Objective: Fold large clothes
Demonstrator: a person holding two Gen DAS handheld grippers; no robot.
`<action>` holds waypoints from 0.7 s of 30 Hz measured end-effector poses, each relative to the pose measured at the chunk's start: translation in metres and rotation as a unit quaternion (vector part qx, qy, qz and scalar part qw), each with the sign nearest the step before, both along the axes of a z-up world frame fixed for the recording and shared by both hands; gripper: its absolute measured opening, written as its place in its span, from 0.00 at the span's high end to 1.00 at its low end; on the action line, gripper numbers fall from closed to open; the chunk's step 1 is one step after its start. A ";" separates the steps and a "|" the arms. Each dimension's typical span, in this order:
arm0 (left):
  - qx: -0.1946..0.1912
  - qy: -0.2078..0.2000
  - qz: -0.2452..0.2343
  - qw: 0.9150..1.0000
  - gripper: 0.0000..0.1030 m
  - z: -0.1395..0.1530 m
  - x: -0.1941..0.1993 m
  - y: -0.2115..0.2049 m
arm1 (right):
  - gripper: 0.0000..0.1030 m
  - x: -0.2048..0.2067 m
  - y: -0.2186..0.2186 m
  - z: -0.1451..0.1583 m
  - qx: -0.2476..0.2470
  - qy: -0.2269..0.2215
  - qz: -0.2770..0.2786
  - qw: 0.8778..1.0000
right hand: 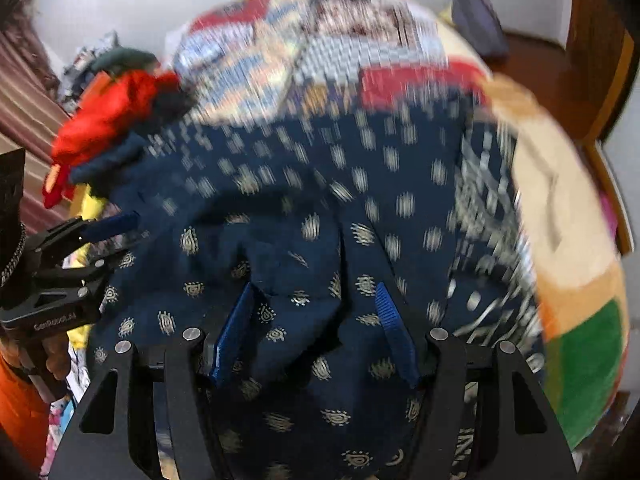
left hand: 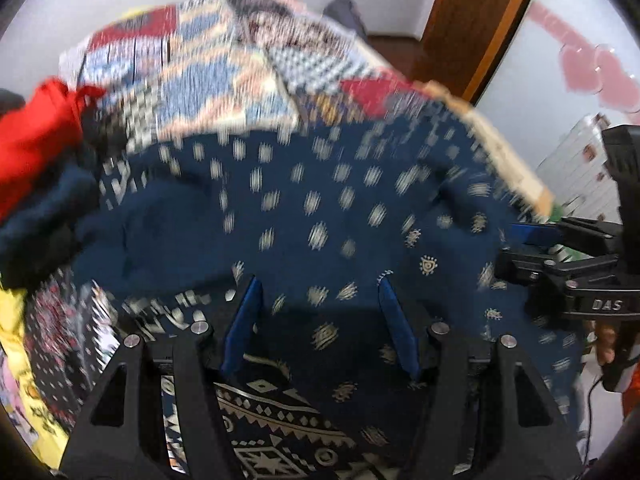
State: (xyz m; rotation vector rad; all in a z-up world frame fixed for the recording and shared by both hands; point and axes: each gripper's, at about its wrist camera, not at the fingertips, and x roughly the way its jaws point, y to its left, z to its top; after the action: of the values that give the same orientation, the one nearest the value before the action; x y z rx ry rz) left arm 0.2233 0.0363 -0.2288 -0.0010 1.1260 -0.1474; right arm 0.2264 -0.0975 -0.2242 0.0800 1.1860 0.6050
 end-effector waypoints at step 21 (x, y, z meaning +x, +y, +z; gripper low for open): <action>-0.066 -0.090 0.152 0.982 0.30 0.066 -0.014 0.122 | 0.32 0.033 -0.068 0.069 0.013 -0.107 -0.081 0.991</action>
State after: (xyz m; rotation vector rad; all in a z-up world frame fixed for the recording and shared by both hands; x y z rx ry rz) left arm 0.2093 0.1580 -0.1625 -0.2730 0.9208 0.0509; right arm 0.2597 -0.1660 -0.1557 0.1285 0.9534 0.4742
